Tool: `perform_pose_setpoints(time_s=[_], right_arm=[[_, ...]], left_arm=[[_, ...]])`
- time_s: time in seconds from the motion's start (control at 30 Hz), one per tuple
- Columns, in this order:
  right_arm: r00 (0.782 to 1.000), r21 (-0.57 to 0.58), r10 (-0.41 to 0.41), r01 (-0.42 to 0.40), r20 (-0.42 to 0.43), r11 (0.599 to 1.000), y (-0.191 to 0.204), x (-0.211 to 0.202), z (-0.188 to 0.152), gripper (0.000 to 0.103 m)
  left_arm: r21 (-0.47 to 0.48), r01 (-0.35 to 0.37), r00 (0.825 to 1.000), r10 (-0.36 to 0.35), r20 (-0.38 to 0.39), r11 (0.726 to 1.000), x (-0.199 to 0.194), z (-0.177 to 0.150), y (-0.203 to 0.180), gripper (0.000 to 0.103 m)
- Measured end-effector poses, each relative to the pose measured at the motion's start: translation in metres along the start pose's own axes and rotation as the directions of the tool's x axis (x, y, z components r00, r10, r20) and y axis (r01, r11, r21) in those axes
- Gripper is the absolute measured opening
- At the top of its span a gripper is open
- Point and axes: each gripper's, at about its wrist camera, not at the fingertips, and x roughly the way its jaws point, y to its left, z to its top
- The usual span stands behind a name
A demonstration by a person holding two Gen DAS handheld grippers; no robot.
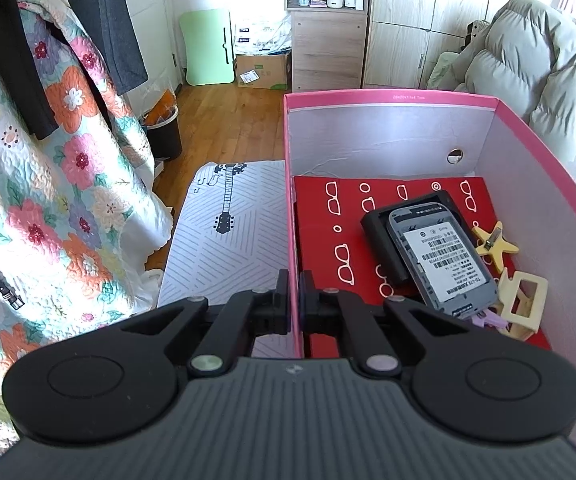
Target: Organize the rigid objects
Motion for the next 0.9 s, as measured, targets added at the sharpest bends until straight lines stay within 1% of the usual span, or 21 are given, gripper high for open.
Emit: perform_pose_setpoints(time_s=[0.1,0.23,0.4,0.47,0.5,0.57,0.6,0.63,0.73,0.8,0.83,0.9], right_arm=[[0.999,-0.029,0.019,-0.019,-0.028,0.999,0.001,0.017,-0.001,0.031],[0.997,-0.078,-0.018,0.012,-0.072,0.997,-0.002,0.044,0.003,0.031],[0.993,-0.122,-0.025,0.011,-0.119,0.992,-0.002,0.073,0.004,0.031],[0.992,-0.122,-0.029,0.014,-0.122,0.992,-0.003,0.081,0.003,0.031],[0.994,-0.128,-0.028,0.015,-0.106,0.992,-0.003,0.083,0.002,0.031],[0.996,-0.162,-0.031,0.016,-0.088,0.987,0.001,0.085,0.001,0.031],[0.996,-0.184,-0.04,0.024,-0.083,0.983,0.004,0.085,0.0,0.024],[0.996,-0.183,-0.044,0.028,-0.082,0.983,0.005,0.084,-0.001,0.012],[0.995,-0.128,-0.051,0.04,-0.088,0.991,0.006,0.078,0.0,0.012],[0.996,-0.126,-0.064,0.056,-0.064,0.99,0.008,0.069,-0.001,0.012],[0.997,-0.124,-0.062,0.055,-0.053,0.991,0.009,0.064,0.0,0.012],[0.997,-0.116,-0.061,0.056,-0.039,0.992,0.01,0.05,0.002,0.012]], left_arm=[[0.004,-0.003,1.0,0.003,0.0,1.0,0.0,0.0,-0.001,0.004],[0.005,-0.004,1.0,0.004,0.0,1.0,0.0,-0.001,-0.001,0.004],[0.006,-0.004,1.0,0.004,0.0,1.0,0.0,-0.001,-0.002,0.004],[0.008,-0.004,1.0,0.004,0.0,1.0,0.0,-0.001,-0.002,0.004],[0.01,-0.005,1.0,0.005,0.0,1.0,0.0,-0.001,-0.002,0.004],[0.01,-0.005,1.0,0.005,0.0,1.0,0.001,-0.001,-0.002,0.004],[0.011,-0.004,1.0,0.004,0.0,1.0,0.001,-0.001,-0.002,0.004],[0.012,-0.005,1.0,0.005,0.0,1.0,0.001,-0.001,-0.002,0.004],[0.018,-0.008,1.0,0.008,0.0,1.0,0.0,-0.001,-0.003,0.004],[0.013,0.002,1.0,-0.002,-0.001,1.0,0.0,-0.001,-0.001,0.003],[0.014,0.016,1.0,-0.016,-0.002,1.0,0.0,-0.001,-0.002,0.004],[0.023,0.02,1.0,-0.02,-0.011,1.0,0.0,0.001,-0.003,0.004]])
